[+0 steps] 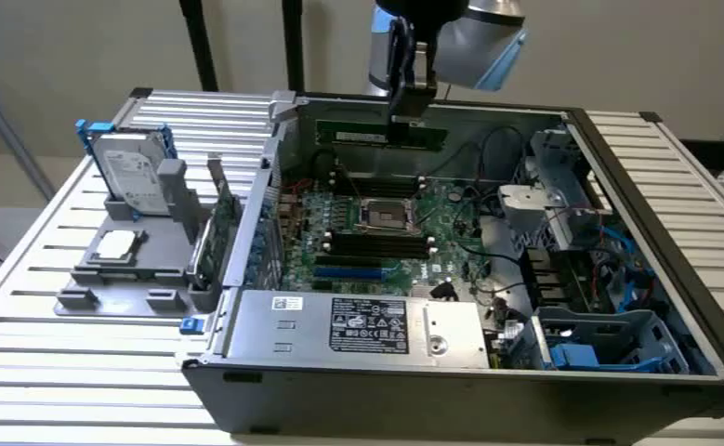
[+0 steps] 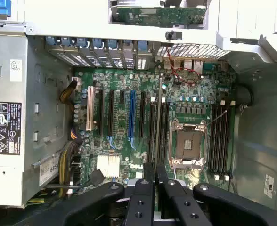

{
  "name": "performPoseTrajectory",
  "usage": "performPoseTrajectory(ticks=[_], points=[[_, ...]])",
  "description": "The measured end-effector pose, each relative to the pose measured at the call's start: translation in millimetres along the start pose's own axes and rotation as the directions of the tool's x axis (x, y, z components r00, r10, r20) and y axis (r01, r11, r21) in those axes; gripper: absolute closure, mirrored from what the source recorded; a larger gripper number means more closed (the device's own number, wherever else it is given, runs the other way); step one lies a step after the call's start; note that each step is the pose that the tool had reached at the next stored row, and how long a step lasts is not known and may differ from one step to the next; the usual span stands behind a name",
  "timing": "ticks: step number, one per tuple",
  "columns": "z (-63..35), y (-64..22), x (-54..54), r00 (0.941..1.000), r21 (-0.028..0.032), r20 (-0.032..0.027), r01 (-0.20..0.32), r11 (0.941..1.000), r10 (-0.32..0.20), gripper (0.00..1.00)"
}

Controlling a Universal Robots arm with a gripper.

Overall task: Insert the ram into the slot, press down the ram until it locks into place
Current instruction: 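Insert the ram into the slot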

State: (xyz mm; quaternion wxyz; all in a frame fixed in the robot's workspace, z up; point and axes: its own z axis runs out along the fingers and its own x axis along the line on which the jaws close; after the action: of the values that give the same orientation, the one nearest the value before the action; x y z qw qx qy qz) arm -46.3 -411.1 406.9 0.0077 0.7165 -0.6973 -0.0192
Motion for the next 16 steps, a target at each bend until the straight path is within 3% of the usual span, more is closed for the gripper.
performPoseTrajectory(ticks=[13, 16], points=[[0.0, 0.0, 0.0, 1.0000, -0.0001, -0.0002, 0.000, 1.0000, 0.000, 0.87], [1.4, -1.0, -0.3, 1.0000, -0.0004, -0.0060, 0.000, 1.0000, 0.000, 0.87]])
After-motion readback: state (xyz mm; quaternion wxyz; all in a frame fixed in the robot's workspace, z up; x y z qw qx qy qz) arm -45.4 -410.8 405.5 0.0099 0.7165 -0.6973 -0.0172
